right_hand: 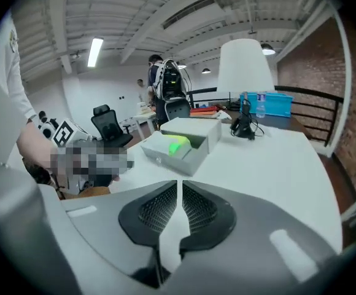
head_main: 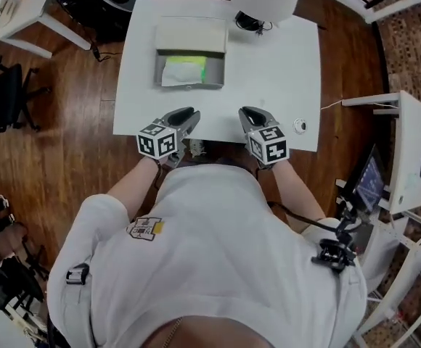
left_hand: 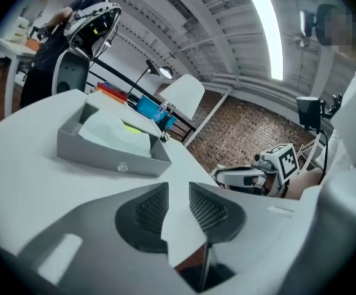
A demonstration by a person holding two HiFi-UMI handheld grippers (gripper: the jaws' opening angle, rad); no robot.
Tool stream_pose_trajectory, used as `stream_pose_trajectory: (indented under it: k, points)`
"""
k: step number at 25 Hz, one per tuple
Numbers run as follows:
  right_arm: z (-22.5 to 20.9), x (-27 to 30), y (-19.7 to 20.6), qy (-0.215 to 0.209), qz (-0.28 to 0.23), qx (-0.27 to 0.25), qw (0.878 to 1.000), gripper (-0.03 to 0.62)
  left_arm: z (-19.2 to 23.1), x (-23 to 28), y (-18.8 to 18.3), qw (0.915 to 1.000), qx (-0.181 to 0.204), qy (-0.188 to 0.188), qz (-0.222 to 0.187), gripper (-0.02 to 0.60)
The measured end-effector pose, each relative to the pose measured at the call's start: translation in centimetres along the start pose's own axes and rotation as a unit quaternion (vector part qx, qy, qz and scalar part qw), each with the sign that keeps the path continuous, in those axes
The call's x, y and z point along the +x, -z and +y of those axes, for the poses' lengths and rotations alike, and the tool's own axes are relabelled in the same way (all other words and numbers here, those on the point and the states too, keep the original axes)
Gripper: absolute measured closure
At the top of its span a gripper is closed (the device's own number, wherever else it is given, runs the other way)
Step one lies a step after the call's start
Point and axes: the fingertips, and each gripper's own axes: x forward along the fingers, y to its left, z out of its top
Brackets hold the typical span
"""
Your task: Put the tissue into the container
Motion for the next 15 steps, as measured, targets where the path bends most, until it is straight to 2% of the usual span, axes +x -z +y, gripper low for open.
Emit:
stream_pose_trajectory:
  k: [4, 7, 11, 15]
  points:
    - [1.6, -1.8, 5.6, -0.008, 0.005, 0.028, 1.000, 0.572, -2.7, -1.2, 4.6, 0.9996, -0.013, -0.015, 0.021, 0.479]
    - [3.3, -3.2, 8.3, -0.018, -0.002, 0.035, 0.999, 0.577, -4.5, -3.0, 8.1, 0.9987, -0.020, -0.026, 0.039, 0.479]
    - [5.5, -4.1, 10.3, -0.017, -0.001, 0.034, 0.999, 0.583, -5.7, -5.8, 11.0, 0.9974, -0.013, -0.034, 0.062, 0.479]
    - [7.4, -4.9, 10.4, -0.008, -0.010, 0.030, 0.999, 0.586, -6.0, -7.7, 12.0, 0.9971, -0.005, -0.021, 0.074, 0.479]
